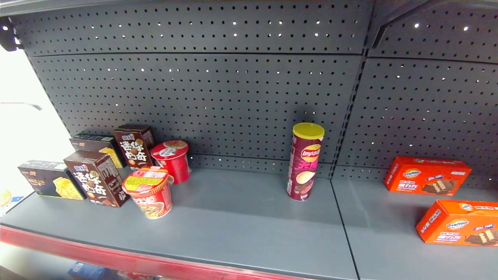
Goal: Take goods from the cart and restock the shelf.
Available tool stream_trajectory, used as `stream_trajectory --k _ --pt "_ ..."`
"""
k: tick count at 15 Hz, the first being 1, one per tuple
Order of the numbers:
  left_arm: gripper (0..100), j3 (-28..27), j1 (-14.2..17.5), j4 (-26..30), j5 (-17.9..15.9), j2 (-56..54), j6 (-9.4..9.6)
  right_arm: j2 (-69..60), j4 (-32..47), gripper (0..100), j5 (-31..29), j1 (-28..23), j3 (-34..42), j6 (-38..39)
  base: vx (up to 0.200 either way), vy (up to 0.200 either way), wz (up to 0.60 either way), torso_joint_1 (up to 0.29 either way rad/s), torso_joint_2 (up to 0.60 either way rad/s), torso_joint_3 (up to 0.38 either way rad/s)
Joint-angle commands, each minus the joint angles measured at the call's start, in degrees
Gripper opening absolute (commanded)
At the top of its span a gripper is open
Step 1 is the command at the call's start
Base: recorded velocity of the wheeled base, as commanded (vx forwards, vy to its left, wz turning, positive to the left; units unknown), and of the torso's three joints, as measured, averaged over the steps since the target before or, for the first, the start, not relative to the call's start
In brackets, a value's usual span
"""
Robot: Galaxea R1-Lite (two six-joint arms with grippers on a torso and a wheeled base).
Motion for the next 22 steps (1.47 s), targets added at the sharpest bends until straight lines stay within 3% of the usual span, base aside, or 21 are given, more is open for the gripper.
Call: stream_trajectory --k 1,2,6,7,8,13,15,16,19,21,22 --pt "0 -3.8 -0.1 0.8 0.5 1.2 -0.01 14.2 -0.3 100 7.5 1.1 -14.6 0.7 0.000 0.000 0.00 0.000 0.00 0.000" --pt "0 -4.7 0.0 3.2 0.5 1.6 0.08 21.2 -0.9 100 8.2 1.8 -16.0 -0.8 0.000 0.000 0.00 0.000 0.00 0.000" --pt "0 -4.6 -0.2 3.4 0.1 2.7 1.04 32.8 -6.2 100 11.3 10.0 -20.3 -3.4 0.000 0.000 0.00 0.000 0.00 0.000" --pt "0 -4.7 -0.4 3.4 0.0 2.7 1.04 41.1 -9.7 100 14.7 16.2 -25.0 -1.6 0.000 0.000 0.00 0.000 0.00 0.000" --pt "0 -4.8 -0.5 3.4 0.0 2.8 1.04 45.9 -10.9 100 15.4 17.5 -27.5 -1.6 0.000 0.000 0.00 0.000 0.00 0.000" --pt "0 -5.0 -0.6 3.4 -1.8 2.5 0.60 73.4 -29.4 100 24.5 16.0 -35.5 -4.6 0.000 0.000 0.00 0.000 0.00 0.000" --pt "0 -5.0 -0.6 3.4 -2.2 2.5 0.60 76.6 -29.6 100 25.6 16.1 -37.4 -6.0 0.000 0.000 0.00 0.000 0.00 0.000" --pt "0 -4.9 -0.6 3.5 -3.2 2.5 0.60 82.0 -28.8 100 29.2 16.4 -39.9 -9.4 0.000 0.000 0.00 0.000 0.00 0.000" --pt "0 -4.7 -0.6 3.5 -4.4 2.6 -0.27 84.3 -15.0 100 30.7 18.2 -44.8 -9.7 0.000 0.000 0.00 0.000 0.00 0.000" --pt "0 -4.9 -0.6 3.5 -4.4 2.8 -0.98 88.0 -15.9 100 35.4 17.3 -45.3 -12.4 0.000 0.000 0.00 0.000 0.00 0.000" --pt "0 -4.9 -0.6 3.5 -4.4 2.8 -1.15 92.1 -20.8 100 38.1 15.6 -45.3 -14.1 0.000 0.000 0.00 0.000 0.00 0.000"
